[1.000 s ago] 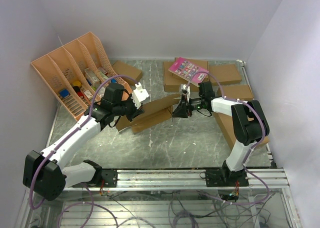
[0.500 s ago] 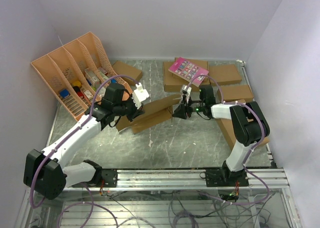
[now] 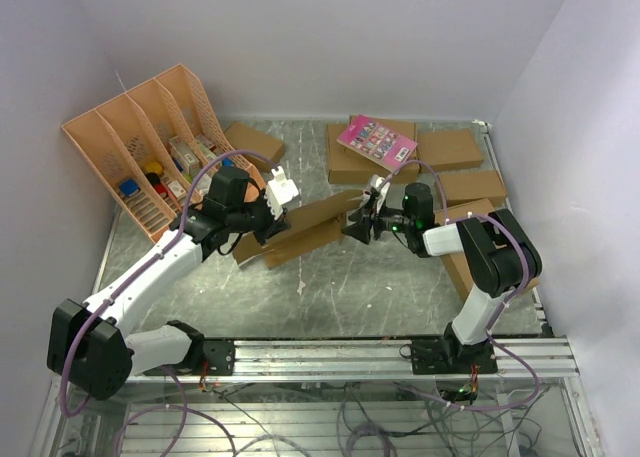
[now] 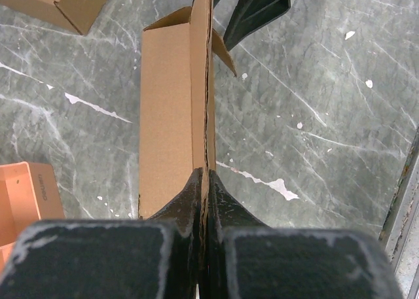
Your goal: Fold the paper box
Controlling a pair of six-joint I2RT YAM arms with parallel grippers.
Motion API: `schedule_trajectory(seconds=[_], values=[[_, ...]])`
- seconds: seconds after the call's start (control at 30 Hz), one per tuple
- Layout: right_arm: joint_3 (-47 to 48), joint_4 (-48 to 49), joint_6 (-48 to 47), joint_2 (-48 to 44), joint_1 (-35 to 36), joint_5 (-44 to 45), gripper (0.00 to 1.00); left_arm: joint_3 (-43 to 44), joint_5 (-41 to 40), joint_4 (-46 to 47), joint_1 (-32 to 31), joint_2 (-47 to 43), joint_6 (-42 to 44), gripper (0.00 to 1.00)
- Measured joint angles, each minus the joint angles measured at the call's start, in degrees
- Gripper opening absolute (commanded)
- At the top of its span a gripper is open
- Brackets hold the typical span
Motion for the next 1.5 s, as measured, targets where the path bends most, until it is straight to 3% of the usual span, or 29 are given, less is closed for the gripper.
schedule_trajectory(seconds=[0.73, 1.23, 1.33, 1.5], values=[[-4.6, 27.2, 7.0, 7.1, 3.2, 6.5, 0.45, 0.0, 3.6, -0.3, 0.4, -0.1, -0.1, 0.07], [-4.9, 32.5, 8.0, 8.6, 5.5, 11.0, 0.20, 0.0, 5.6, -0.2, 2.1, -0.1, -1.1, 0.07], [-4.6, 32.5, 8.0, 9.0, 5.6, 11.2, 0.21, 0.0, 5.8, -0.3, 2.3, 0.0, -1.4, 0.07], [-3.5, 32.6, 8.8, 9.9, 5.7, 11.2, 0.30, 0.0, 6.5, -0.2, 3.0, 0.0, -1.8, 0.07]])
